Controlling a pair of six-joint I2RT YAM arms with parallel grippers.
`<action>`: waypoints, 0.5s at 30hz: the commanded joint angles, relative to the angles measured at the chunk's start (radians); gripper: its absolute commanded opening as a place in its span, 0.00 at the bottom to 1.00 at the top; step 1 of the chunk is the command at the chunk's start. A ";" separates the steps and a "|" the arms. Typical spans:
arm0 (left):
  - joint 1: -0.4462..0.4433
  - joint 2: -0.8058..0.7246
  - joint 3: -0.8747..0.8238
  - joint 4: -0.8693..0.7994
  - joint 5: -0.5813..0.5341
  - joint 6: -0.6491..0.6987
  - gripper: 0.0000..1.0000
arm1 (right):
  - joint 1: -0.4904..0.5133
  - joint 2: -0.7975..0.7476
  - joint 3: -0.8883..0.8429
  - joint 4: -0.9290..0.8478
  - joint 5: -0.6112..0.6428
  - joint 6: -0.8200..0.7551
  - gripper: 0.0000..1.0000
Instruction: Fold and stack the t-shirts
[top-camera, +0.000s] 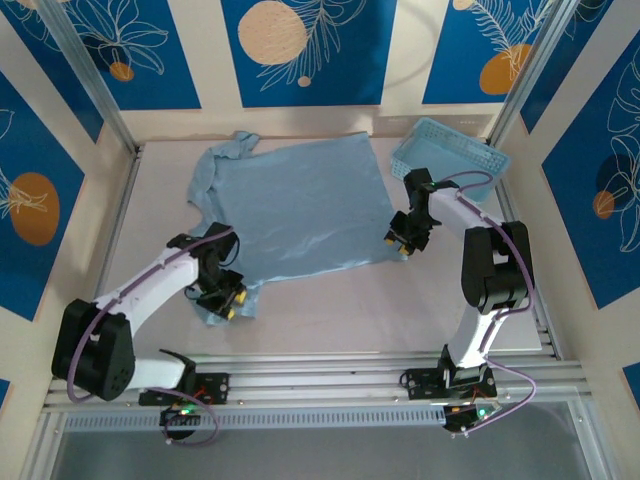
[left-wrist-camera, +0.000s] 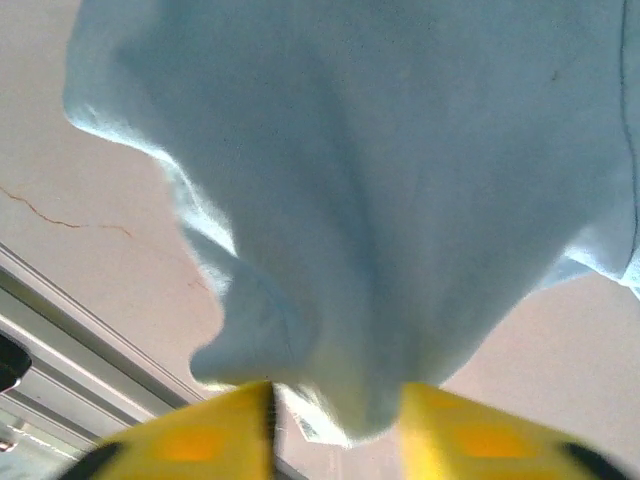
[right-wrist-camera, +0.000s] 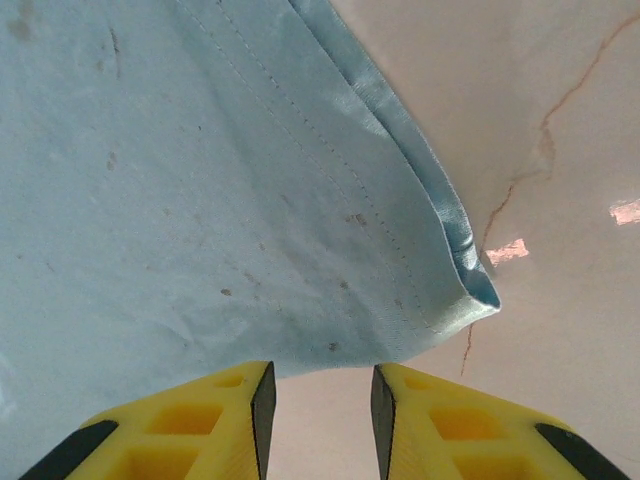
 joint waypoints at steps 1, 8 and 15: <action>0.014 0.000 0.031 -0.075 0.029 -0.247 0.63 | -0.006 -0.019 -0.015 -0.013 -0.022 -0.020 0.34; 0.049 -0.026 0.093 -0.258 -0.097 0.015 0.57 | 0.010 -0.055 -0.037 -0.016 -0.010 -0.032 0.34; 0.051 -0.155 -0.107 -0.298 -0.087 0.045 0.39 | 0.066 -0.108 -0.067 -0.027 -0.016 -0.046 0.34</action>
